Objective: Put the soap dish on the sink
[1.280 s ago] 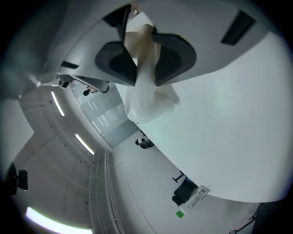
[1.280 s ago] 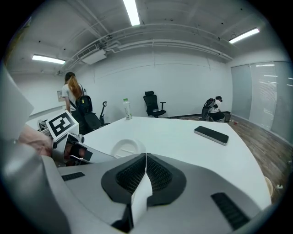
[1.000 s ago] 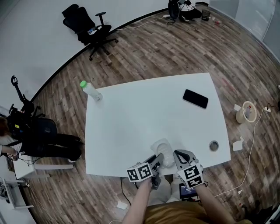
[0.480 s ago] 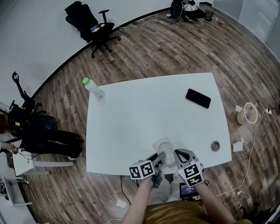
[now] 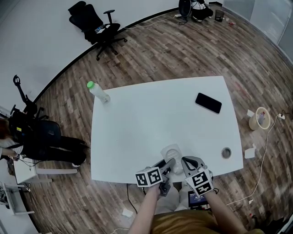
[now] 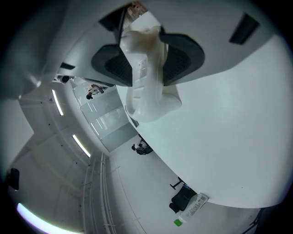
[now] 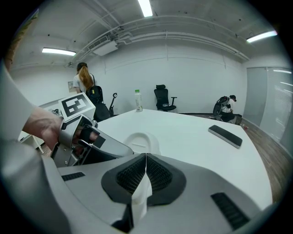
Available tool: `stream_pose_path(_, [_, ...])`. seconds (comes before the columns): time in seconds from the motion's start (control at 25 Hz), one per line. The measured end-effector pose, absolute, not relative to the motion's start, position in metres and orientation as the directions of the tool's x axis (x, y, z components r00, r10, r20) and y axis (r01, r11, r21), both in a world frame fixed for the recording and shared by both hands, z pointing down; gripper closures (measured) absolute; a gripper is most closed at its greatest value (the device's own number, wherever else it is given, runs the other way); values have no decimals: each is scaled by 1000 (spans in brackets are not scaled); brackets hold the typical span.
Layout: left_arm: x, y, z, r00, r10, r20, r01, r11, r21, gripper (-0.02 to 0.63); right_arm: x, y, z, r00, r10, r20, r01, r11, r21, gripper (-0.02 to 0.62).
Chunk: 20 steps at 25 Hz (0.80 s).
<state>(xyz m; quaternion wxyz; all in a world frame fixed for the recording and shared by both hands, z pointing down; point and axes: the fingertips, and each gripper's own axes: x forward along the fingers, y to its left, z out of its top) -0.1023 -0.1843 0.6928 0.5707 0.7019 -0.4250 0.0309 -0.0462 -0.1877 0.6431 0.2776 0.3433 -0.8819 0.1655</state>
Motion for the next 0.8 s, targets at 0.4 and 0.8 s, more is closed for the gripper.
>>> stream_pose_path(0.4, [-106,-186,681,638,-589,495,-613,0,790,405,-39,-187,643,-601,-533,596,-715,692,-102,586])
stream_pose_path(0.8, [-127,-178,684,629,-594,501,-605,31,795,407,-39,-187,639,-597,-538,596,-724,681,-110,586])
